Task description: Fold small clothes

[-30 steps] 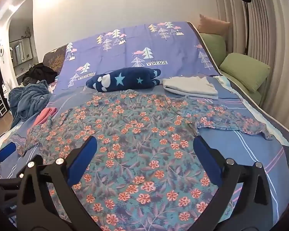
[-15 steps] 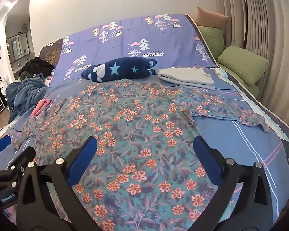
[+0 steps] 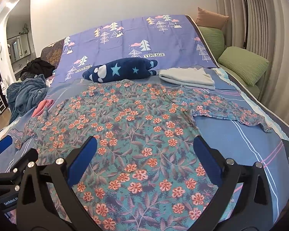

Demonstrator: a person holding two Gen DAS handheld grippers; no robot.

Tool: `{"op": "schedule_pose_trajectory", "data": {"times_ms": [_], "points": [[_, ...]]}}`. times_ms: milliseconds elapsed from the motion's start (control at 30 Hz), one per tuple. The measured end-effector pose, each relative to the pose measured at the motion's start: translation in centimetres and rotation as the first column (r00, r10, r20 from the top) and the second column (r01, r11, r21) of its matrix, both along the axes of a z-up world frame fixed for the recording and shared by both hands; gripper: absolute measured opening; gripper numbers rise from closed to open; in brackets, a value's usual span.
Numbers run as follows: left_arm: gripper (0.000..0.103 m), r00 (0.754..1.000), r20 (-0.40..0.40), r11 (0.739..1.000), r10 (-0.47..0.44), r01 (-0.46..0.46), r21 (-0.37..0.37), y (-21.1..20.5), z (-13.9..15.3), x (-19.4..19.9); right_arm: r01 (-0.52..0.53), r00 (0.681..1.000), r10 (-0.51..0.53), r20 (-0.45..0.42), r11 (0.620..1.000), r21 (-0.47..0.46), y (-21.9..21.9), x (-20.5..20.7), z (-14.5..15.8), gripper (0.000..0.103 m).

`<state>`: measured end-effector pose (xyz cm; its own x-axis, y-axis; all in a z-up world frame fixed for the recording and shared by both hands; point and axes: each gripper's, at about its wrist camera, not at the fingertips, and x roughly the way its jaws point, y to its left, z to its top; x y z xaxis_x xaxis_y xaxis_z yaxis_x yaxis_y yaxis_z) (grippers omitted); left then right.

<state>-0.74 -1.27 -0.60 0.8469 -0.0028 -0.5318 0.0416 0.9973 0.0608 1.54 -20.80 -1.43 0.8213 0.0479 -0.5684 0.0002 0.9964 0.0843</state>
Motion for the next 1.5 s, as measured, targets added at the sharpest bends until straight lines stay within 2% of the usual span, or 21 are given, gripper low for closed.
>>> {"op": "schedule_pose_trajectory", "data": {"times_ms": [200, 467, 667, 1100, 1500], "points": [[0.102, 1.000, -0.004, 1.000, 0.004, -0.004, 0.005, 0.0, -0.1, 0.1, -0.033, 0.996, 0.031, -0.080, 0.999, -0.016, 0.8, 0.6, 0.2, 0.101], [0.102, 0.999, -0.027, 1.000, 0.025, -0.025, 0.008, 0.5, -0.5, 0.8, -0.047, 0.993, 0.045, -0.111, 0.999, -0.012, 1.5, 1.0, -0.2, 0.101], [0.102, 0.997, -0.081, 0.998, 0.017, -0.023, -0.066, 1.7, -1.1, 1.4, -0.043, 0.991, 0.040, -0.127, 0.999, -0.020, 2.2, 1.7, 0.0, 0.101], [0.102, 0.995, -0.049, 0.995, 0.088, -0.090, -0.030, 4.3, -1.2, 1.9, -0.126, 0.975, 0.113, -0.189, 0.991, -0.054, 6.2, 3.4, -1.4, 0.101], [0.102, 0.990, -0.071, 0.989, 0.121, -0.126, -0.073, 7.8, -1.9, 3.2, -0.181, 0.960, 0.151, -0.236, 0.977, -0.111, 9.8, 5.2, -2.7, 0.101]]}}
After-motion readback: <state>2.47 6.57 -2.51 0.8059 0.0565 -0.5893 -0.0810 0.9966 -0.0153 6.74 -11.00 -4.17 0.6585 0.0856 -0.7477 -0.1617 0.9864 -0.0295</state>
